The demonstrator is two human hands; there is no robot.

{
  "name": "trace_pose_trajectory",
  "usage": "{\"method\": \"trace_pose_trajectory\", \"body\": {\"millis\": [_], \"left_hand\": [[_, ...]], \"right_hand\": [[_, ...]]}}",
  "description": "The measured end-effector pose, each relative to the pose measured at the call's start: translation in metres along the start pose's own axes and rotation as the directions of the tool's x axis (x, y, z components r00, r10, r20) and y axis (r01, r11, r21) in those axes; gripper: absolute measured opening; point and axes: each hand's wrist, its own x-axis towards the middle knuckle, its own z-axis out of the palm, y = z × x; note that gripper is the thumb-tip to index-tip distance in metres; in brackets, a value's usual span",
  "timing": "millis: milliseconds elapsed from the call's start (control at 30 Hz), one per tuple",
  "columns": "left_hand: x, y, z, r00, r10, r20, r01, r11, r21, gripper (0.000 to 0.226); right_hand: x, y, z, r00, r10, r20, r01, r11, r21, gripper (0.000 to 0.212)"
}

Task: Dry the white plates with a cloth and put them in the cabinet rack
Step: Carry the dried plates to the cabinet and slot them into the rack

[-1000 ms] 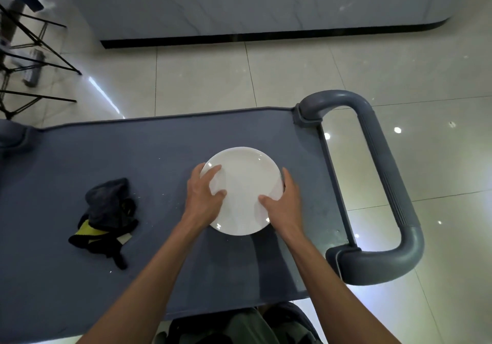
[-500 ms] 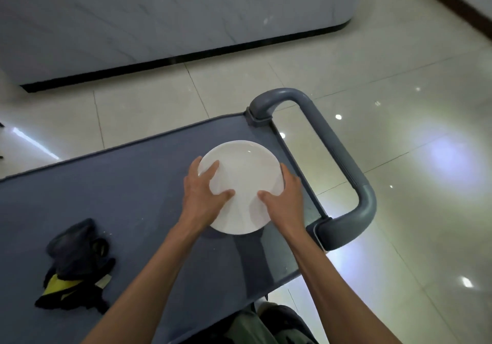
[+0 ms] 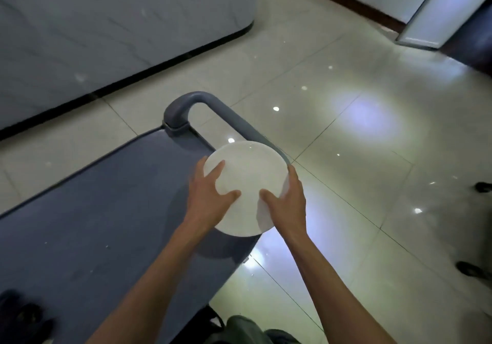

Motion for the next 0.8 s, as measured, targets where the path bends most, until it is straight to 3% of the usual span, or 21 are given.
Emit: {"method": "trace_pose_trajectory", "body": {"millis": [333, 567, 800], "left_hand": [[-0.045, 0.102, 0.116, 0.979, 0.122, 0.164, -0.142, 0.983, 0.116, 0.079], [-0.084, 0.170, 0.203, 0.941, 0.219, 0.259, -0.251, 0.964, 0.094, 0.076], [-0.120, 0.242, 0.297, 0.834, 0.360, 0.419, -0.423, 0.903, 0.067, 0.068]], "right_hand": [[-0.016, 0.072, -0.145, 0.981, 0.106, -0.159, -0.082, 0.985, 0.150, 0.070], [-0.028, 0.128, -0.245, 0.940, 0.182, -0.288, -0.117, 0.966, 0.231, 0.074], [-0.048, 0.180, -0.344, 0.839, 0.294, -0.458, -0.165, 0.940, 0.300, 0.075]]}}
